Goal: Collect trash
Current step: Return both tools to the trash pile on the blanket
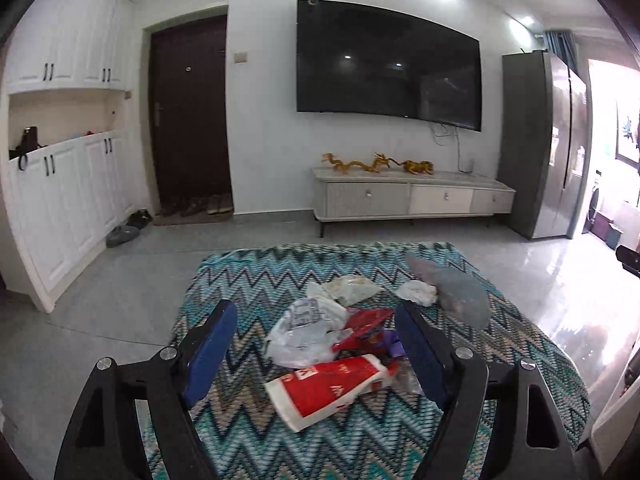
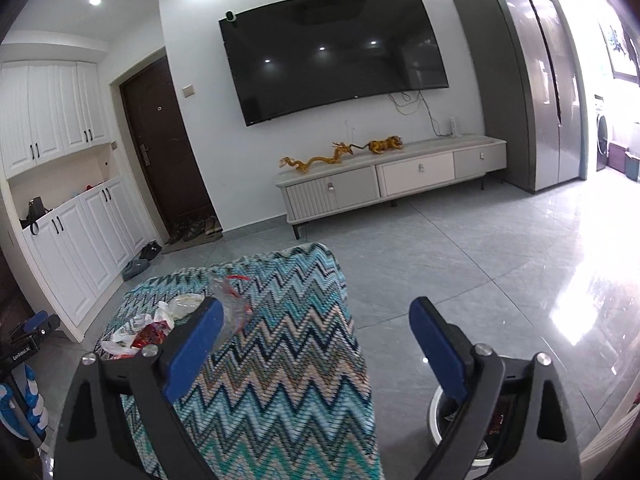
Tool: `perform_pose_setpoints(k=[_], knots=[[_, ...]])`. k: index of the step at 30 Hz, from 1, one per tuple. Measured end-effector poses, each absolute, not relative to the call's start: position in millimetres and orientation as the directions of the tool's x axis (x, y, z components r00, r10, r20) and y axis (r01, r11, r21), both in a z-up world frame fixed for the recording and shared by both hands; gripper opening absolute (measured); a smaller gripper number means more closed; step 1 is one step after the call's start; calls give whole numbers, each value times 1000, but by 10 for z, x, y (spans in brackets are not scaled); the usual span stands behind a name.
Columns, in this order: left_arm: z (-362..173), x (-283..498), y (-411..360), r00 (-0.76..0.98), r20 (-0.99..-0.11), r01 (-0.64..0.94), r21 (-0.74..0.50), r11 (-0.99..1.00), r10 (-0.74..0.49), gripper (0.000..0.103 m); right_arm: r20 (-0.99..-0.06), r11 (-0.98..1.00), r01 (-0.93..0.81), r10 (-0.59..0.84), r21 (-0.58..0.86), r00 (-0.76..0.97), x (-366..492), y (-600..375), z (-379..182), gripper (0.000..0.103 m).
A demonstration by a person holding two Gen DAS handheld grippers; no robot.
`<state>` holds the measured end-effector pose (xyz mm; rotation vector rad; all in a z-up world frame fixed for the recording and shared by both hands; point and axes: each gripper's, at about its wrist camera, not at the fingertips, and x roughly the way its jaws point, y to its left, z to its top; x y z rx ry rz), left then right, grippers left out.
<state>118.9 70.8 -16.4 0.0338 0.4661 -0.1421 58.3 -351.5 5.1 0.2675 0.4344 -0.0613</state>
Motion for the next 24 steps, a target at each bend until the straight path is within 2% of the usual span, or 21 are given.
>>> perform_pose_setpoints(k=[11, 24], knots=[[-170, 965, 1290, 912, -409, -61, -47, 997, 37, 83, -444, 998, 42, -18, 46, 896, 834, -2422, 220, 98], [-273, 944, 1682, 895, -439, -116, -66, 991, 76, 83, -445, 998, -55, 66, 38, 893, 917, -1813, 257, 100]])
